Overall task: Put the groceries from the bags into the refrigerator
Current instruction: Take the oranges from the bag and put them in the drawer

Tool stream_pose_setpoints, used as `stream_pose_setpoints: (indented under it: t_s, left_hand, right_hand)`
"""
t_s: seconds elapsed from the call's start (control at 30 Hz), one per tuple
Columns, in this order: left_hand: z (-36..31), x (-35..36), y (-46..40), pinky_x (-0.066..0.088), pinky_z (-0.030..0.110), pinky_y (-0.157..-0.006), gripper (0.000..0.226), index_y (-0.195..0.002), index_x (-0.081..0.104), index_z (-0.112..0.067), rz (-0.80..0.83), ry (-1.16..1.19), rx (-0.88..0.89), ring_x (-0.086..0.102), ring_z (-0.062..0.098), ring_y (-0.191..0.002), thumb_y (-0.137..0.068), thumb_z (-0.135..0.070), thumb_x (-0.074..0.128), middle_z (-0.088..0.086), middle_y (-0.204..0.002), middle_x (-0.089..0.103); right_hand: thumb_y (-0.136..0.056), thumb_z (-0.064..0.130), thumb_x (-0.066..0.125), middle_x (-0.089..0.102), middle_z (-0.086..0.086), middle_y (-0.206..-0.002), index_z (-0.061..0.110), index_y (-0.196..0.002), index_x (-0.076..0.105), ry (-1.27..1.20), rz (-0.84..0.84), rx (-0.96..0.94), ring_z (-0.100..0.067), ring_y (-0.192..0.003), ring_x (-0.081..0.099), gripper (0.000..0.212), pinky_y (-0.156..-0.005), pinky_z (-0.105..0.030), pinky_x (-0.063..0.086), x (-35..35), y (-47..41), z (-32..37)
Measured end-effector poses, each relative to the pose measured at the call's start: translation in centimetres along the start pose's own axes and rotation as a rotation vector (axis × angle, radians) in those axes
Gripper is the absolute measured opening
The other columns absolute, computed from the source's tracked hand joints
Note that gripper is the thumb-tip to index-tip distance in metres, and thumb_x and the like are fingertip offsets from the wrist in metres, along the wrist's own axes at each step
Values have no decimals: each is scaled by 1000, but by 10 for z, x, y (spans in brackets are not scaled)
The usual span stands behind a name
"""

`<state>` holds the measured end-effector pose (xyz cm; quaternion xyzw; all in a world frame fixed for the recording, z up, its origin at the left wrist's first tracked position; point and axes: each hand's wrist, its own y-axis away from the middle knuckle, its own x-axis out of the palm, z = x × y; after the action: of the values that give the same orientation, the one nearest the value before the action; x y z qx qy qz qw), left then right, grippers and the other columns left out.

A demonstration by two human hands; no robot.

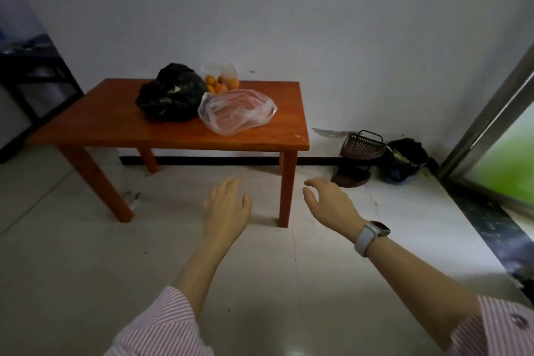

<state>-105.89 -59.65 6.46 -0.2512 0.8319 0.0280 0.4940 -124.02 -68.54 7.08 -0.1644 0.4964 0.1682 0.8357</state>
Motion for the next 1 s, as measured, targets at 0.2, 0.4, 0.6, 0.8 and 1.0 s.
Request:
stream_pose_setpoints:
  t_s: [0.2,0.4,0.6,0.8,1.0]
  left_hand:
    - [93,-25,-92,32,40,-104,42,-133,44,-8,6,11,-85,40,26,-127,-93,-21,47,10,-138,46]
    - [148,-17,-191,36,45,-104,42,-132,46,-9,-15,27,-125,42,27,-126,-92,-19,51,10,-136,48]
    - [178,13,-337,39,44,-102,39,-128,51,-10,-49,31,-53,45,26,-123,-91,-20,52,10,-133,51]
    - [189,24,-511,38,39,-102,39,-130,48,-12,-29,-34,-22,42,23,-126,-93,-25,48,6,-134,48]
    - [220,34,-637,38,41,-100,43,-131,45,-9,-15,-78,-16,40,28,-125,-92,-26,50,12,-135,45]
  right_hand:
    - [-95,31,40,55,-6,-127,16,-127,50,-119,102,-23,-22,-113,52,36,-95,-32,41,53,-103,69]
    - [-96,29,40,53,-4,-131,13,-128,49,-140,158,-58,-19,-120,48,37,-99,-28,35,94,-206,87]
    - [-95,22,43,57,-9,-124,10,-124,53,-217,122,-73,-22,-113,52,33,-93,-27,38,122,-352,82]
    - [-95,18,42,57,-10,-126,9,-125,53,-226,54,-112,-23,-115,52,32,-95,-30,39,127,-531,87]
    - [-93,25,47,44,-16,-135,6,-135,38,-203,69,-26,-31,-124,42,47,-103,-38,36,151,-665,106]
